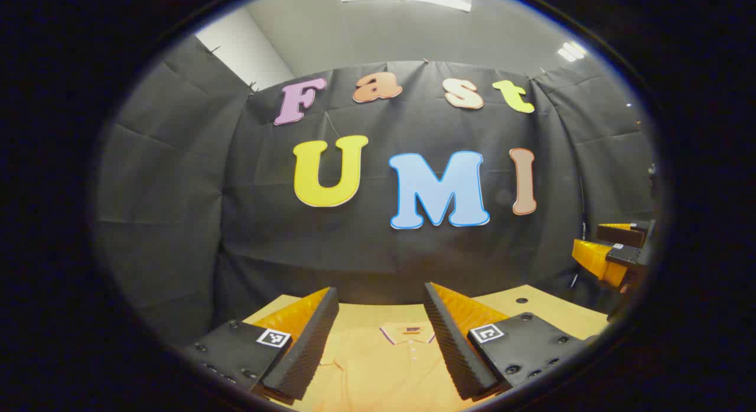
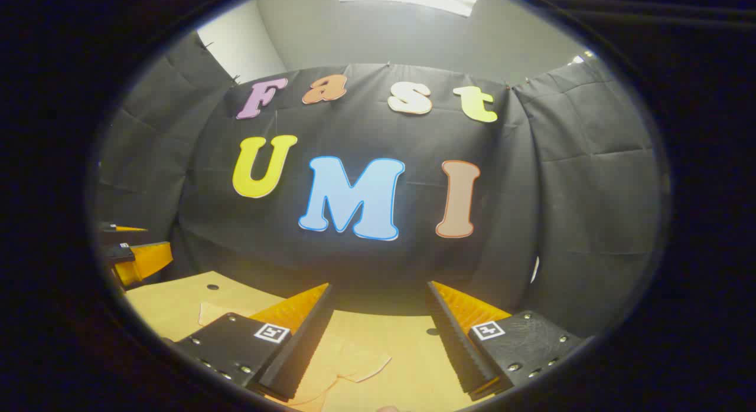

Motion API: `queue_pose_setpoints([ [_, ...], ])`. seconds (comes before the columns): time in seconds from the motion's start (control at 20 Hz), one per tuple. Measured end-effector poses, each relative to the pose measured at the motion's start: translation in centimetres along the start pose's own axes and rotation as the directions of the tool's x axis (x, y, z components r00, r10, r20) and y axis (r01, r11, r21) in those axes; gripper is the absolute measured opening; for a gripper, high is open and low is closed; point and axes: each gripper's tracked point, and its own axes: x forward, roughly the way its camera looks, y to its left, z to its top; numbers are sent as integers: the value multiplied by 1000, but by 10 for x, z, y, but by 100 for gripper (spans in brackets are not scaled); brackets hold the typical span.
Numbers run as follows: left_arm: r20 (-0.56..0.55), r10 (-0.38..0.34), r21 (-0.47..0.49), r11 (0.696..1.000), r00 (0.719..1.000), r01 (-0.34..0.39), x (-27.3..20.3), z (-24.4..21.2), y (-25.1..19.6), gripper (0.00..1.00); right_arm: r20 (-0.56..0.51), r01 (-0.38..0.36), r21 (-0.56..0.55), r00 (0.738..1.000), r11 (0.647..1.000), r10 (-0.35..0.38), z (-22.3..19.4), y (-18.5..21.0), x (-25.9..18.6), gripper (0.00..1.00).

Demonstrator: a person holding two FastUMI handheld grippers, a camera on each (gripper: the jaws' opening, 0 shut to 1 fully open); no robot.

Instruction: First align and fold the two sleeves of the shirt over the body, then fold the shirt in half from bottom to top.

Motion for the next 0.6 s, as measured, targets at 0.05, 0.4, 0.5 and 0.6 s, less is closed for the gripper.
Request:
queue_pose_setpoints([
  [0.05,-11,-6,3,1000,1000,6,6,-1,5,96,-4,25,0,1000,1000,-25,0,-2,2,96],
  [0.4,-30,-40,-34,999,999,39,37,-6,28,96,-40,106,-20,993,994,-107,-6,10,13,94],
  [0.5,-24,-41,-23,999,999,41,41,-5,32,95,-46,107,-25,993,994,-108,-6,15,14,96],
  [0.6,-25,-52,-15,999,998,51,43,-7,32,95,-51,111,-23,992,994,-112,-7,18,17,96],
])
